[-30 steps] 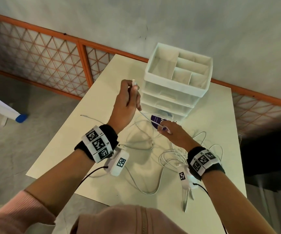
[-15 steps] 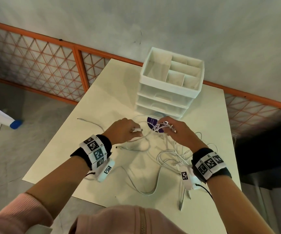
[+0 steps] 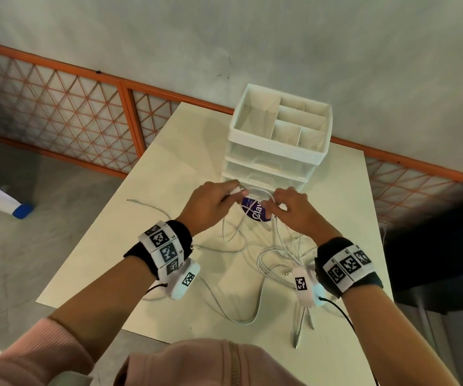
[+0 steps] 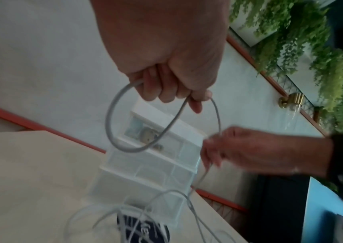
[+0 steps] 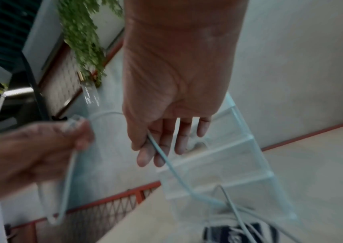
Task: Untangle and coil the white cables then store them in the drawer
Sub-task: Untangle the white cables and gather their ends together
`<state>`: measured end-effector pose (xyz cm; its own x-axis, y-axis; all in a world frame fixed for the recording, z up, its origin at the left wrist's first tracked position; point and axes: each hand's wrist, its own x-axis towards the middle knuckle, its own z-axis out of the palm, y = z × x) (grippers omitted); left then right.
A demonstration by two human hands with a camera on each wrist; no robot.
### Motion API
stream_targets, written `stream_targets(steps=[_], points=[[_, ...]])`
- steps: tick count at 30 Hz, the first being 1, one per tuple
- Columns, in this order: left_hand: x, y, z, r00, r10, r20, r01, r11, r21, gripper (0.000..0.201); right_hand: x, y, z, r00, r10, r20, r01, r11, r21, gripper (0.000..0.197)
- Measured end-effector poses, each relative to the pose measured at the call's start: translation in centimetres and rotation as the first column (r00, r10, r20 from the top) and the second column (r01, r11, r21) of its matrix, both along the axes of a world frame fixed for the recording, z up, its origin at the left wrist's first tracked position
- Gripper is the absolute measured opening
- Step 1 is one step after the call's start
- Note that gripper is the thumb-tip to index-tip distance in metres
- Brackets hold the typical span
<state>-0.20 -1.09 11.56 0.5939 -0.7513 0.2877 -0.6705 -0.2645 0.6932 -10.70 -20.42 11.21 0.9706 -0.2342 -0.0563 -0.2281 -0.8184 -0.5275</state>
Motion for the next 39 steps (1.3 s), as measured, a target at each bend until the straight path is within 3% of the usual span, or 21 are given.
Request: stream_targets(steps=[4, 7, 9, 12, 14, 16, 18, 20, 22, 25, 28, 30, 34, 39], points=[[1.7, 1.3, 2.1, 0.984, 0.176, 0.010, -0.166, 0.944, -0.285, 0.026, -1.9, -1.9, -3.7, 0.948, -0.061, -0.311, 0.038, 0.996, -0.080, 0.036], [3.7, 2.5, 1.9, 0.922, 0.386, -0.033, -0.375, 0.868, -0.326, 0.031, -3.9, -3.2, -6.1, 0.895, -0.156, -0.417, 0.132, 0.988, -0.086, 0.039], [5.2, 3.4, 0.7, 0.879, 0.475, -0.033, -0.475, 0.869, -0.137, 0.034, -4.6, -3.6, -5.9, 0.914, -0.202, -0.351, 0.189, 0.979, -0.071, 0.037], [5.7, 4.3, -1.3, 0.850, 0.521, -0.076, -0.473, 0.819, 0.325, 0.029, -4.7, -3.5, -4.4, 0.944, -0.230, -0.234, 0.232, 0.972, -0.020, 0.019], [4.9, 4.1, -2.3, 0.870, 0.485, -0.086, -0.418, 0.821, 0.389, 0.047, -4.4, -3.4, -3.3, 0.963, -0.209, -0.169, 0.214, 0.977, 0.014, 0.011], [3.2, 3.1, -2.1, 0.925, 0.370, -0.087, -0.341, 0.910, 0.237, 0.050, -3.7, -2.8, -2.1, 0.974, -0.150, -0.168, 0.157, 0.987, 0.032, 0.013], [1.5, 1.7, -1.7, 0.981, 0.157, -0.114, -0.141, 0.980, 0.143, 0.048, -2.8, -1.8, -0.8, 0.985, -0.058, -0.165, 0.069, 0.996, 0.061, 0.016], [-0.3, 0.2, -1.4, 0.989, -0.044, -0.141, 0.067, 0.984, 0.166, 0.045, -1.9, -0.6, 0.6, 0.993, 0.030, -0.112, -0.015, 0.991, 0.136, 0.017], [-1.0, -1.1, -1.7, 0.977, -0.113, -0.179, 0.137, 0.983, 0.126, 0.032, -1.2, 0.3, 2.0, 0.995, 0.085, -0.060, -0.065, 0.960, 0.272, 0.016], [-0.9, -1.6, -1.9, 0.977, -0.076, -0.202, 0.083, 0.996, 0.029, 0.019, -0.8, 0.8, 3.0, 0.992, 0.117, -0.057, -0.090, 0.932, 0.351, 0.016], [-0.4, -1.1, -0.8, 0.997, 0.012, -0.075, -0.014, 1.000, -0.027, 0.022, -1.3, 0.0, 1.5, 0.992, 0.101, -0.080, -0.064, 0.924, 0.378, 0.018], [0.5, -0.4, 0.1, 0.995, 0.098, -0.024, -0.100, 0.986, -0.136, 0.022, -2.0, -0.9, -0.5, 0.973, 0.105, -0.208, -0.032, 0.945, 0.326, 0.013], [2.2, 0.9, 1.4, 0.961, 0.275, 0.007, -0.258, 0.908, -0.329, 0.020, -4.3, -3.6, -5.7, 0.899, 0.069, -0.433, 0.047, 0.966, 0.252, 0.023], [2.7, 1.9, -0.8, 0.930, 0.368, 0.012, -0.356, 0.905, -0.235, 0.021, -5.4, -5.1, -7.6, 0.955, -0.162, -0.248, 0.211, 0.959, 0.187, 0.028]])
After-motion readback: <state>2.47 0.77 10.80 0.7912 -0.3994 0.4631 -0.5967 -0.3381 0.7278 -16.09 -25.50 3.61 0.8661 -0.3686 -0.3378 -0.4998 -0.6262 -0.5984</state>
